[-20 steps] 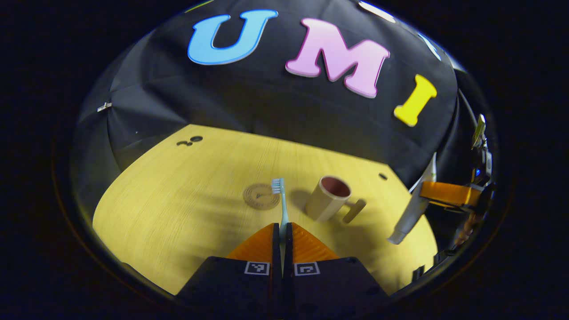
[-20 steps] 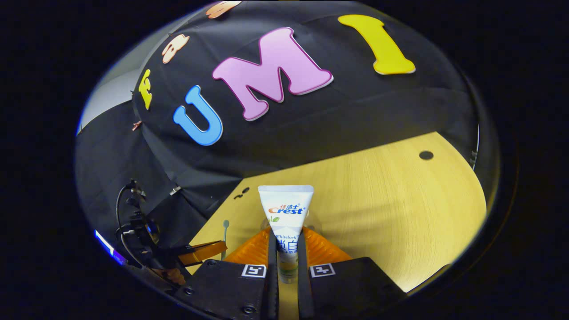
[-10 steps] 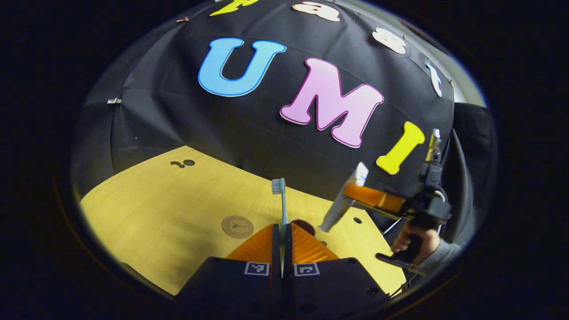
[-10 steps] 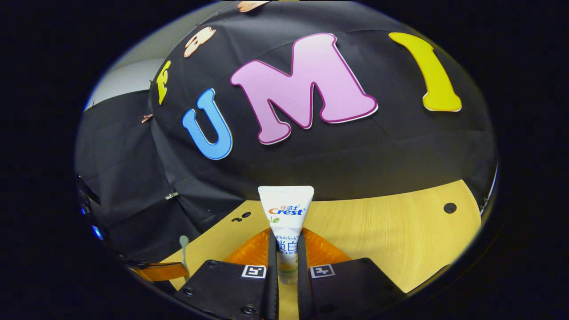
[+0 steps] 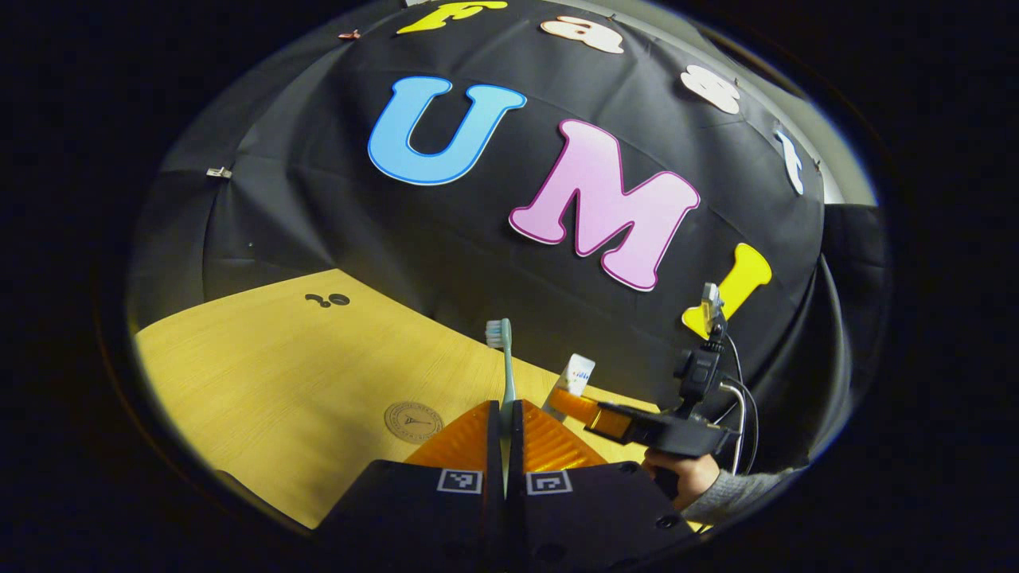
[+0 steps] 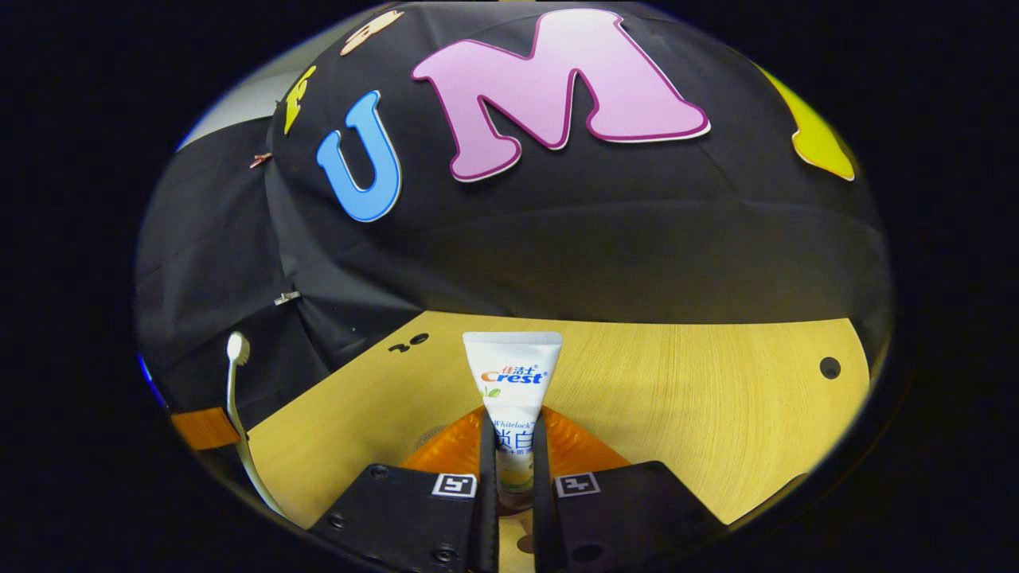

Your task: Put the toothbrush and toothpaste on the desktop into the cup, then pick up the cup and place it on the coaster on the desktop.

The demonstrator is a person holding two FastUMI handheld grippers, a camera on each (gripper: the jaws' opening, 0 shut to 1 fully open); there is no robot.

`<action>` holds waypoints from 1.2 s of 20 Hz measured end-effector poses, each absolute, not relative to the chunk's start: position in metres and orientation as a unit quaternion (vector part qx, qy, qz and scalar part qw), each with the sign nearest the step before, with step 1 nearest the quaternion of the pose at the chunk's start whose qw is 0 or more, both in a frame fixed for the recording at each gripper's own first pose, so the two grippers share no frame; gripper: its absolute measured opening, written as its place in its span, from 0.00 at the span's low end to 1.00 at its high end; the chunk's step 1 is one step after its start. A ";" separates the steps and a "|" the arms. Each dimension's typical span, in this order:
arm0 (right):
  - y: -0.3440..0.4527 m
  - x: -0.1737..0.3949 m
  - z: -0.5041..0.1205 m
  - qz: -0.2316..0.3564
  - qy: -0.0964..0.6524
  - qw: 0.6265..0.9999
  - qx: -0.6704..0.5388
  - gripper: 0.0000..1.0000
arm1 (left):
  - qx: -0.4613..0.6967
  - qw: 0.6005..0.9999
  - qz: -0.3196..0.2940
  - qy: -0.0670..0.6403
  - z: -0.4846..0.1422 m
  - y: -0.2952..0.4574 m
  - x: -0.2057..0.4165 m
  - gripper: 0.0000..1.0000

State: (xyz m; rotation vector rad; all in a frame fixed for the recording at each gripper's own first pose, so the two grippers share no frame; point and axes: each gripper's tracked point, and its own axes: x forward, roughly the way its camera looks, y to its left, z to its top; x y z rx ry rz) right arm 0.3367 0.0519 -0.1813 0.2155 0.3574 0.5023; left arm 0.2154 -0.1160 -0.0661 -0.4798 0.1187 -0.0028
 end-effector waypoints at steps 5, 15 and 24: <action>0.057 0.332 -0.209 0.250 0.200 0.943 0.088 0.20 | -0.249 0.968 0.019 0.002 -0.040 -0.111 0.242 0.06; 0.055 0.327 -0.202 0.247 0.221 0.933 0.138 0.40 | -0.283 0.958 0.024 -0.043 -0.010 -0.122 0.294 0.06; -0.027 0.301 -0.165 0.187 0.207 0.931 0.235 0.59 | -0.288 0.957 0.027 -0.035 -0.033 -0.131 0.346 0.06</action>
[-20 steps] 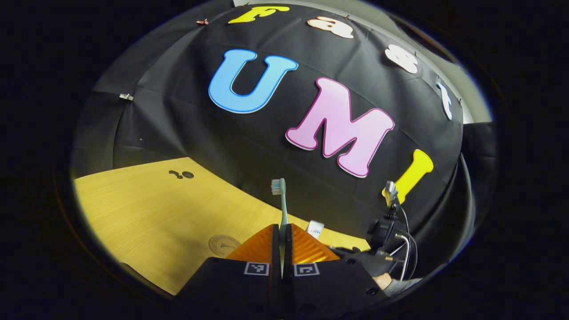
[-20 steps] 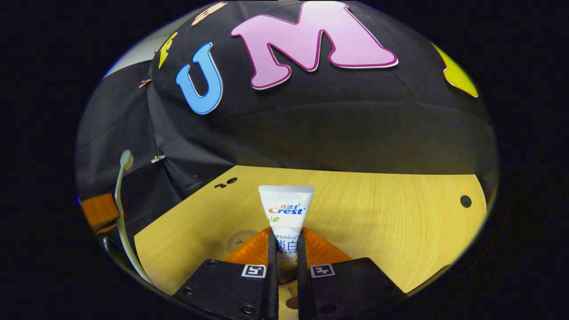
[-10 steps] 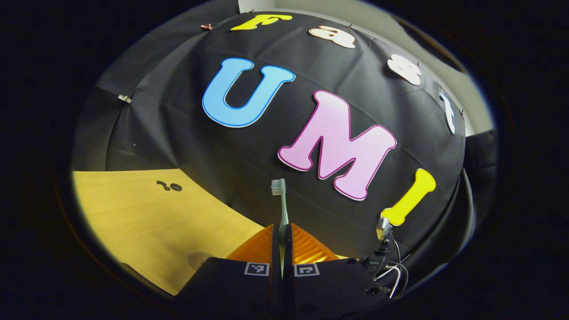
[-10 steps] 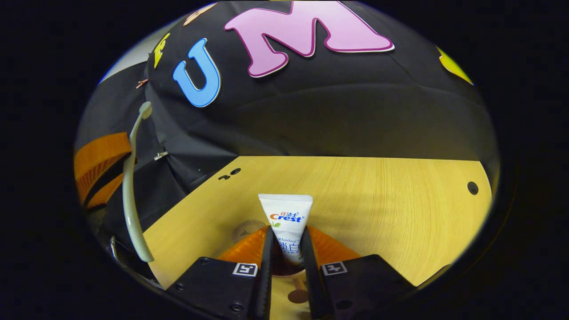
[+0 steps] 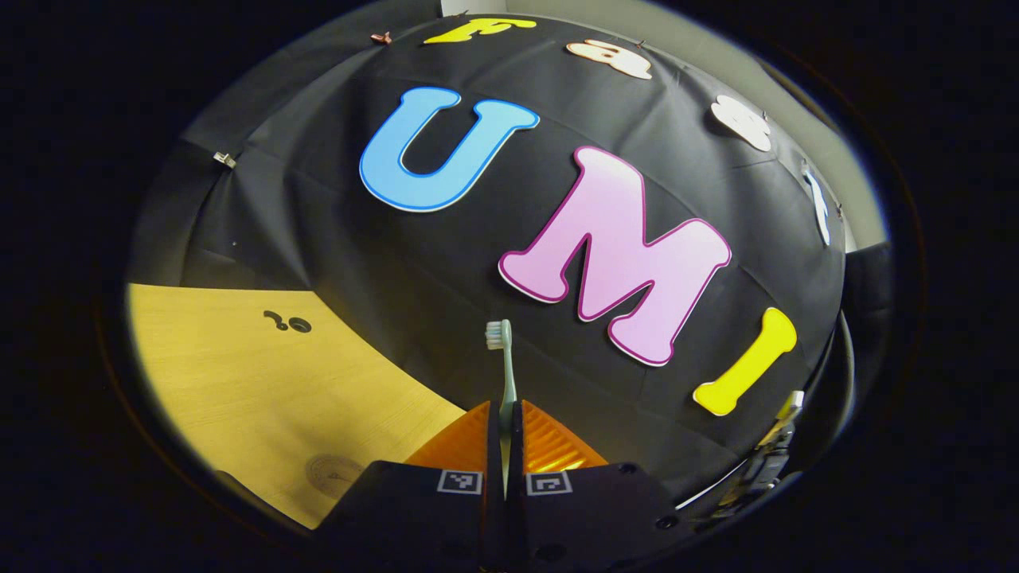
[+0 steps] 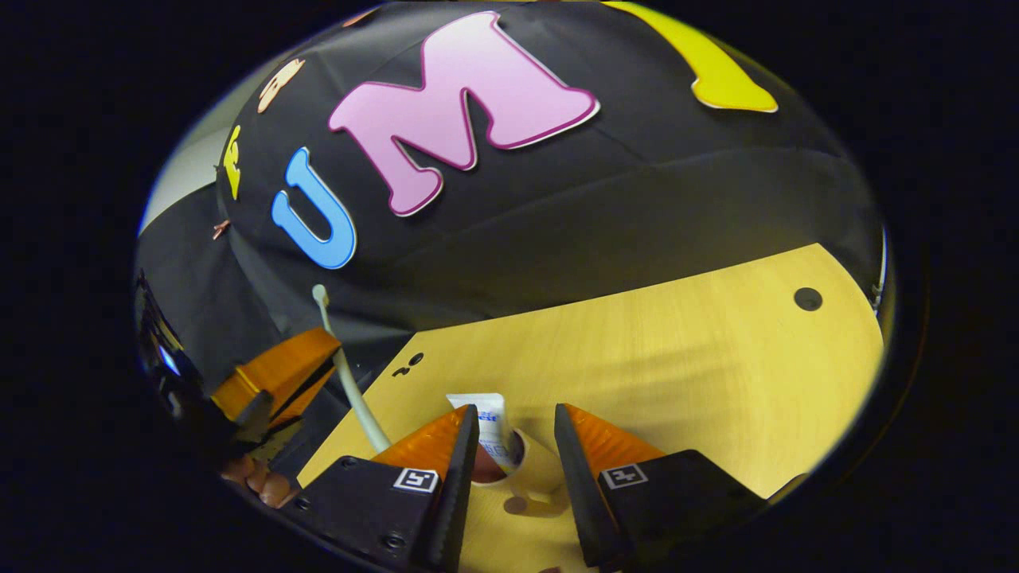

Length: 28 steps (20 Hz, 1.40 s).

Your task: Put the toothbrush and toothpaste on the desktop into the cup, then pick up the cup and place it on the coaster on the desktop.

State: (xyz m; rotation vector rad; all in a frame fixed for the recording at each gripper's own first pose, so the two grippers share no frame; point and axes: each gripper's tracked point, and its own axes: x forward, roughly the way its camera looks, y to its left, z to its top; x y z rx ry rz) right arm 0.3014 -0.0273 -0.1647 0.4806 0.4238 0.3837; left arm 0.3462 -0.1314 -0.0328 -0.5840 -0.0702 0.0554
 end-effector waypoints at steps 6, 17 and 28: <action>-0.065 0.262 -0.189 0.162 0.237 0.930 0.229 0.59 | -0.254 0.967 0.029 -0.014 -0.082 -0.149 0.368 0.06; -0.073 0.229 -0.225 0.158 0.285 0.918 0.224 0.59 | -0.191 0.980 0.050 -0.002 -0.153 -0.166 0.369 0.06; -0.068 0.217 -0.229 0.162 0.291 0.923 0.195 0.59 | -0.144 0.989 0.032 -0.024 -0.166 -0.180 0.351 0.22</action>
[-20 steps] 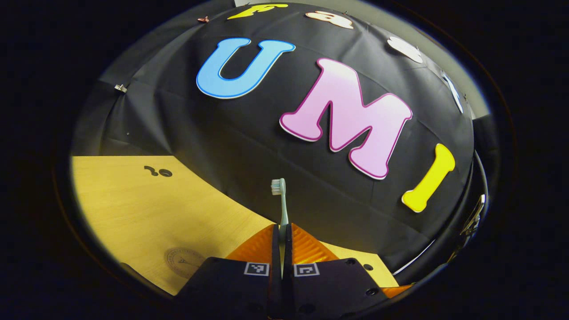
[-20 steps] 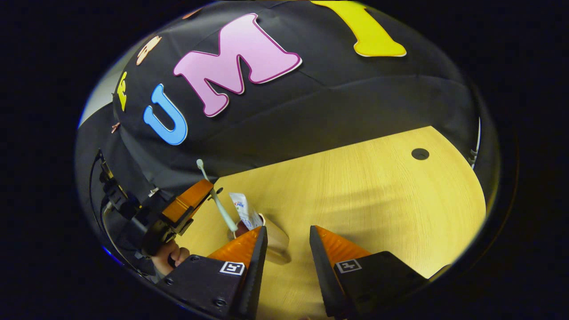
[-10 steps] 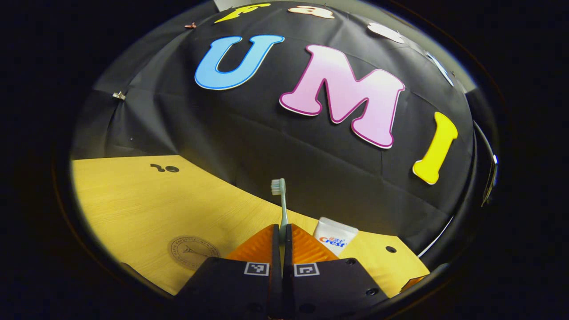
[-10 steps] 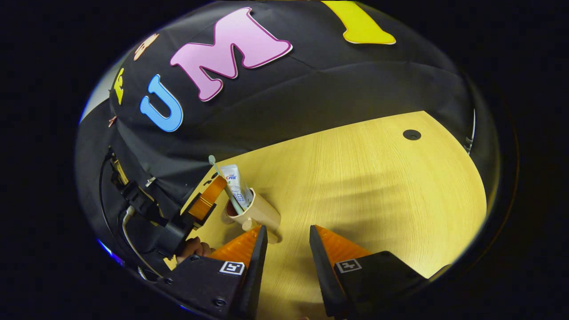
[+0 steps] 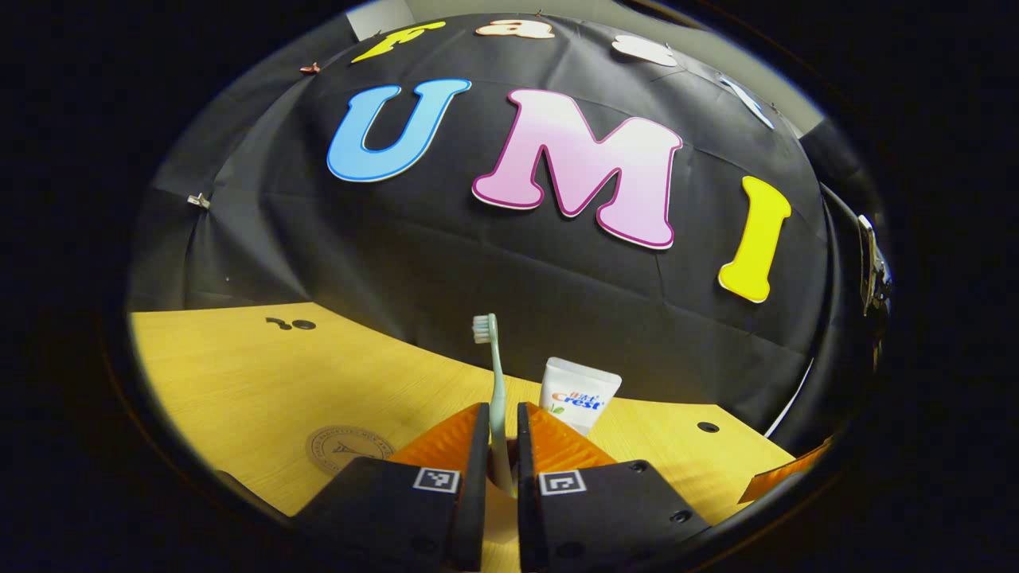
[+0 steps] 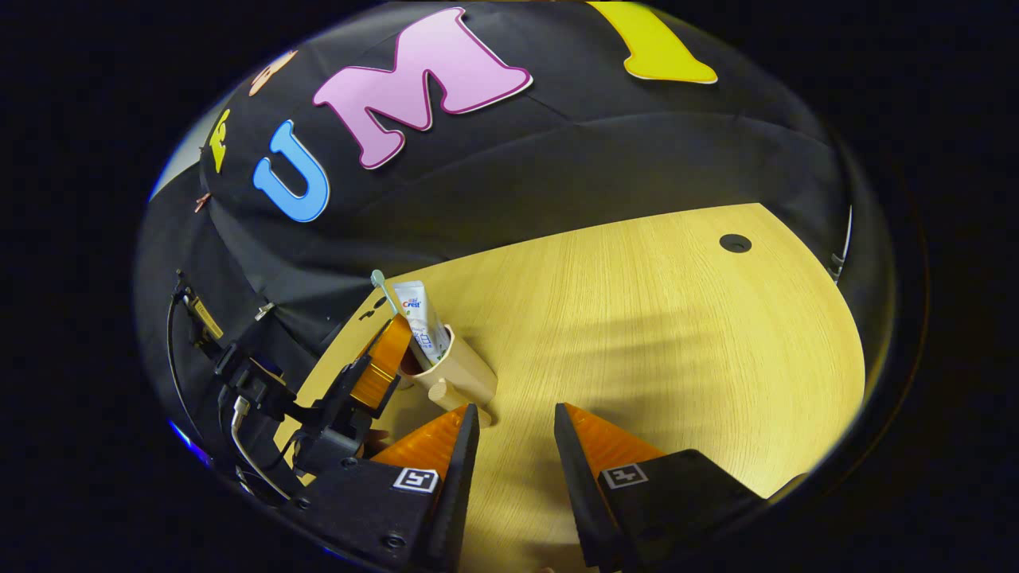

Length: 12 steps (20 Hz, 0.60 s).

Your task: Put the toothbrush and toothpaste on the desktop into the cup, then pick up the cup and place it on the coaster on the desktop.

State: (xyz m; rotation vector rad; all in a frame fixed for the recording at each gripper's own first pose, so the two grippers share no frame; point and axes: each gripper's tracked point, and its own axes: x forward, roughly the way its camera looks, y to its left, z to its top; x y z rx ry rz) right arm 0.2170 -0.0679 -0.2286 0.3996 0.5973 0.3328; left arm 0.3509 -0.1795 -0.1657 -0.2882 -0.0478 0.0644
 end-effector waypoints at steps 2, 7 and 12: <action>-0.064 0.215 -0.225 0.166 0.291 0.922 0.194 0.59 | -0.141 0.989 0.032 -0.017 -0.168 -0.177 0.344 0.43; -0.056 0.215 -0.214 0.178 0.302 0.918 0.184 0.59 | -0.104 0.994 0.019 0.016 -0.167 -0.169 0.311 0.46; -0.043 0.224 -0.211 0.197 0.328 0.916 0.124 0.59 | -0.063 0.996 0.003 0.062 -0.159 -0.144 0.253 0.80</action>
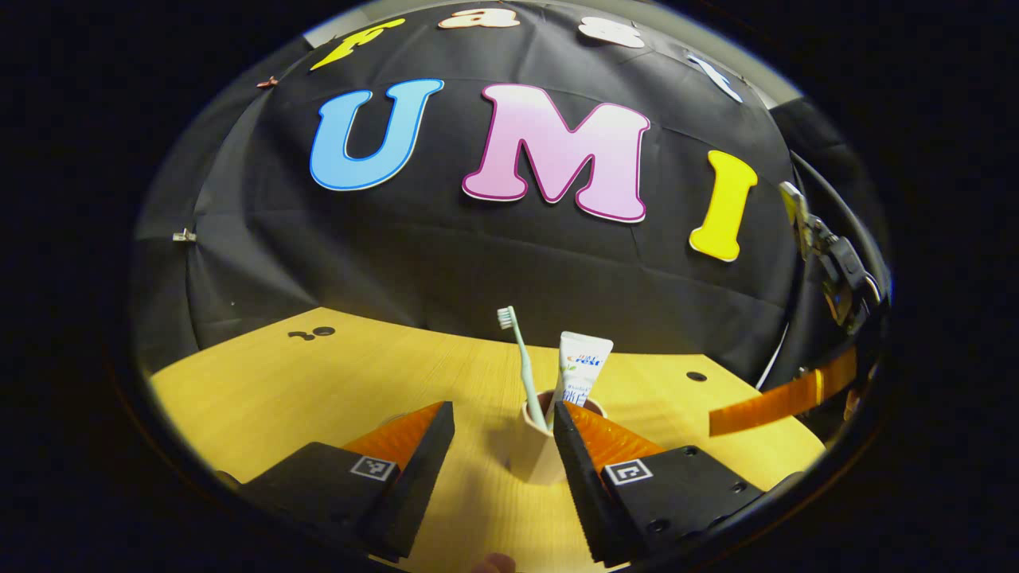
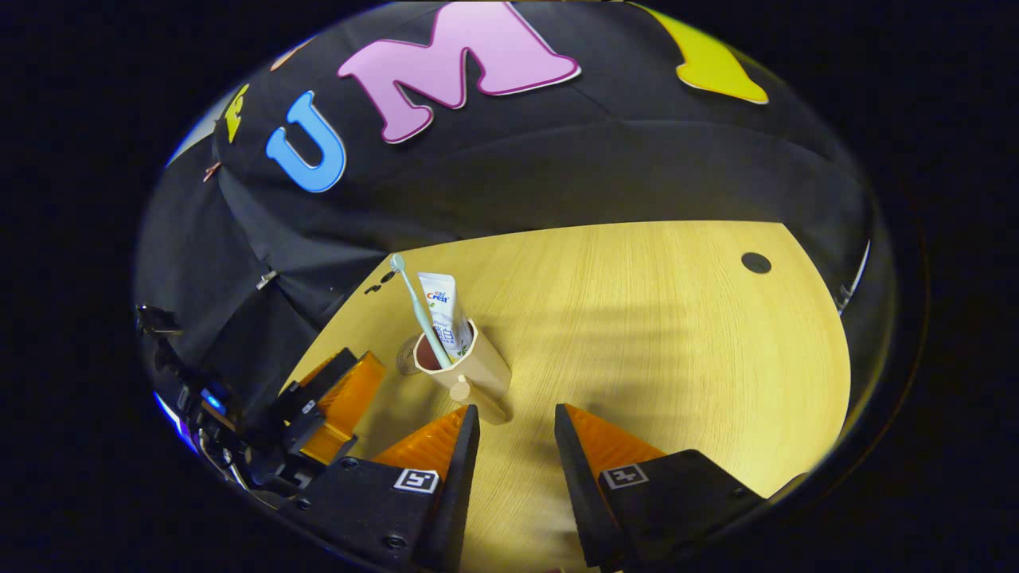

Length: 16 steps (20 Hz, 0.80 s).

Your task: Put the toothbrush and toothpaste on the desktop into the cup, then pick up the cup and place it on the coaster on the desktop.

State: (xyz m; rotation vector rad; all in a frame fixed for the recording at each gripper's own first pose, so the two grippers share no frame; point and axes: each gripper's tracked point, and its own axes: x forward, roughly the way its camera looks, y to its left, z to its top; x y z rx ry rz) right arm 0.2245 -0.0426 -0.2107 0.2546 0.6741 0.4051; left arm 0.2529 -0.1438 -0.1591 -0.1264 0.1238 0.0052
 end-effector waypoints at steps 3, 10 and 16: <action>-0.023 0.228 -0.214 0.224 0.349 0.907 0.074 0.63 | -0.072 0.993 0.003 0.095 -0.163 -0.133 0.219 0.82; 0.016 0.235 -0.251 0.262 0.399 0.878 -0.048 0.64 | -0.086 0.987 0.044 0.128 -0.170 -0.094 0.157 0.82; 0.034 0.256 -0.275 0.263 0.425 0.862 -0.086 0.64 | -0.097 0.982 0.081 0.137 -0.188 -0.066 0.129 0.82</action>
